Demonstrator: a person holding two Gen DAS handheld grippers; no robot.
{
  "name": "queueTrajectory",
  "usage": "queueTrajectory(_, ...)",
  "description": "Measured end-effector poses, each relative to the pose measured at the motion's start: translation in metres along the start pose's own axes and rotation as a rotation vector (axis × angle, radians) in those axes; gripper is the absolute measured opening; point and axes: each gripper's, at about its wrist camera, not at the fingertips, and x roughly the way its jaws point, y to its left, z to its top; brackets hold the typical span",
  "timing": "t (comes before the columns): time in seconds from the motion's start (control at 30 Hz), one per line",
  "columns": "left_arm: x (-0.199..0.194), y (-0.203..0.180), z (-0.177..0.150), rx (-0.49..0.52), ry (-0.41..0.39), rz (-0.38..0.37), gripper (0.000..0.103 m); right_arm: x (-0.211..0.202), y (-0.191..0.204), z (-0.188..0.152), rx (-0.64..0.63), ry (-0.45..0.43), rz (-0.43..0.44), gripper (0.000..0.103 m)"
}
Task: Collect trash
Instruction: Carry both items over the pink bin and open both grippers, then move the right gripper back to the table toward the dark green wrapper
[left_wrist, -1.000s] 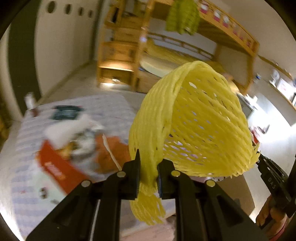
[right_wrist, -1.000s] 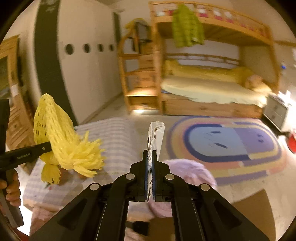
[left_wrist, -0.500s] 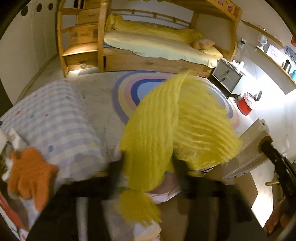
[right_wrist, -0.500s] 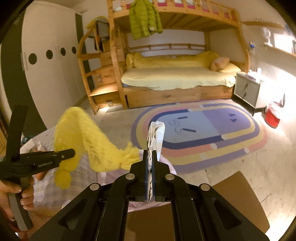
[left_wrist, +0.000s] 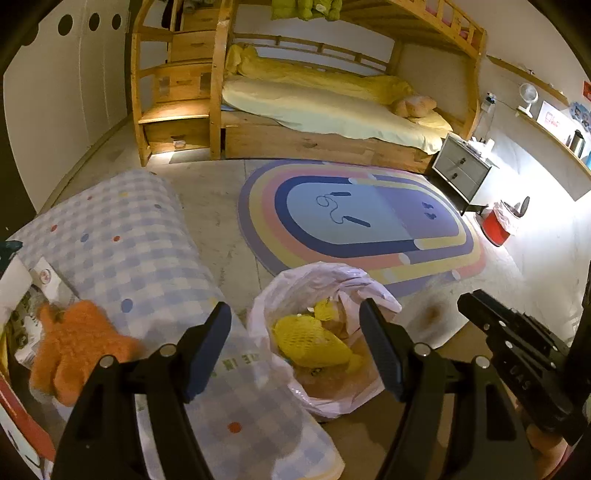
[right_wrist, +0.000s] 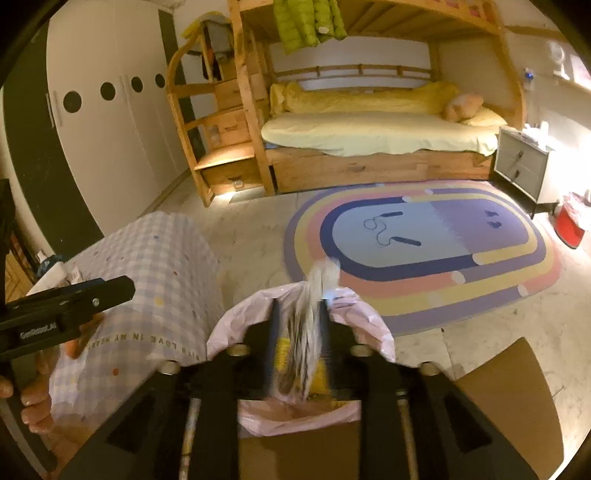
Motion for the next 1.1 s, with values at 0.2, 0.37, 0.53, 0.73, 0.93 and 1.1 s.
queueTrajectory(0.2, -0.017, 0.005, -0.004, -0.004, -0.038, 0.023, 0.070, -0.022, 0.004, 0.002, -0.011, -0.018, -0.006, 0.037)
queueTrajectory(0.37, -0.045, 0.007, -0.011, 0.002, -0.089, 0.047, 0.070, -0.041, 0.017, 0.004, -0.025, -0.030, 0.012, 0.037)
queueTrajectory(0.53, -0.086, 0.022, -0.021, -0.014, -0.157, 0.079, 0.070, -0.054, 0.043, 0.002, -0.061, -0.028, 0.069, 0.037)
queueTrajectory(0.73, -0.135, 0.054, -0.036, -0.044, -0.226, 0.151, 0.072, -0.061, 0.098, 0.001, -0.142, -0.021, 0.168, 0.040)
queueTrajectory(0.93, -0.172, 0.103, -0.059, -0.112, -0.246, 0.248, 0.074, -0.062, 0.157, -0.001, -0.230, -0.008, 0.267, 0.041)
queueTrajectory(1.1, -0.199, 0.153, -0.088, -0.186, -0.245, 0.366, 0.076, -0.061, 0.200, -0.004, -0.299, -0.003, 0.335, 0.046)
